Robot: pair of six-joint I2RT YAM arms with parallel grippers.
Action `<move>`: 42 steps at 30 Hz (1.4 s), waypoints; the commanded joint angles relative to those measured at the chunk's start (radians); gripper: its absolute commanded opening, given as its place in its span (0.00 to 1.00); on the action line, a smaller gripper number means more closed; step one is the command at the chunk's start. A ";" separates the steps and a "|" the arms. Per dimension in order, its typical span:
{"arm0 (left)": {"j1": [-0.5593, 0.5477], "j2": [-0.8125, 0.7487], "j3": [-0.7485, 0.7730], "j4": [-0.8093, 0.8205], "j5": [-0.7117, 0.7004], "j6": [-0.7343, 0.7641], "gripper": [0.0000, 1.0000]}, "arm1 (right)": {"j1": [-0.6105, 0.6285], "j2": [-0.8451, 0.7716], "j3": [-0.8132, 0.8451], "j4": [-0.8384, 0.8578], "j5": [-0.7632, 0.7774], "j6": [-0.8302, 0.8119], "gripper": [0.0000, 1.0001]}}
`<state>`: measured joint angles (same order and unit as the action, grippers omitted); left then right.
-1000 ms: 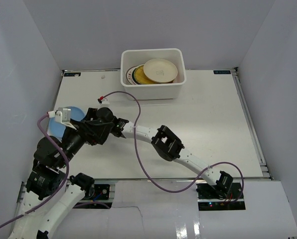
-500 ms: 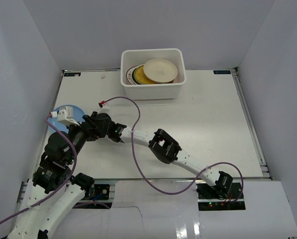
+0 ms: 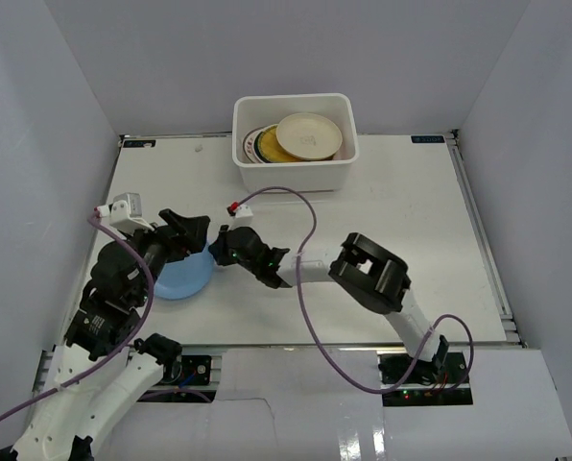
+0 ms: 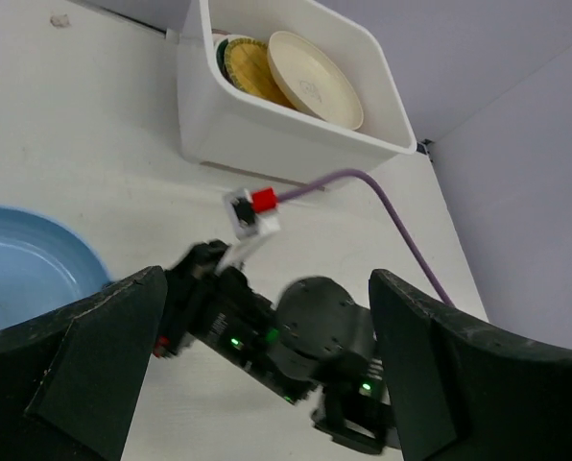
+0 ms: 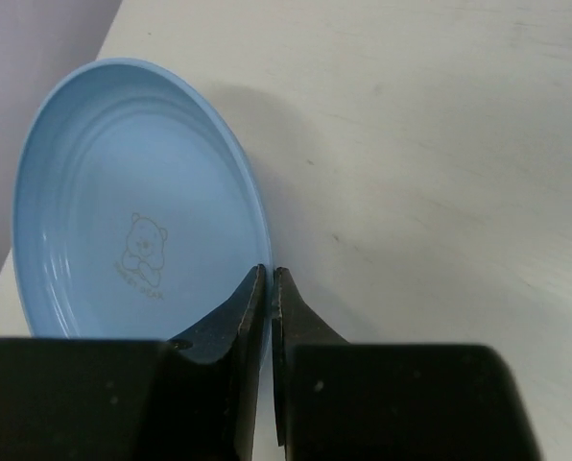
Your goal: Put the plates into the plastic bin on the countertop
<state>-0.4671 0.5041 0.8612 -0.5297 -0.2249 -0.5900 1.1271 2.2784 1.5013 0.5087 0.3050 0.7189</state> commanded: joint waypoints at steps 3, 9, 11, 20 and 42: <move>-0.002 0.030 0.078 0.062 -0.036 0.048 0.96 | -0.046 -0.347 -0.413 0.252 0.056 -0.121 0.08; -0.002 0.047 0.067 0.105 -0.050 0.070 0.96 | -0.144 -0.747 -0.748 0.237 -0.012 -0.131 0.08; -0.002 0.040 0.052 0.126 -0.056 0.084 0.97 | -0.217 -0.899 -0.825 0.203 -0.061 -0.115 0.08; -0.001 0.013 -0.117 0.157 -0.024 0.130 0.97 | -0.593 -1.093 -0.587 -0.087 -0.273 -0.236 0.08; 0.016 -0.001 -0.199 0.211 0.012 0.182 0.98 | -0.793 -0.437 0.332 -0.427 -0.366 -0.329 0.96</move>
<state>-0.4572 0.5064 0.6468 -0.3431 -0.2302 -0.4221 0.3302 2.0048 1.7863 0.0731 0.0154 0.4335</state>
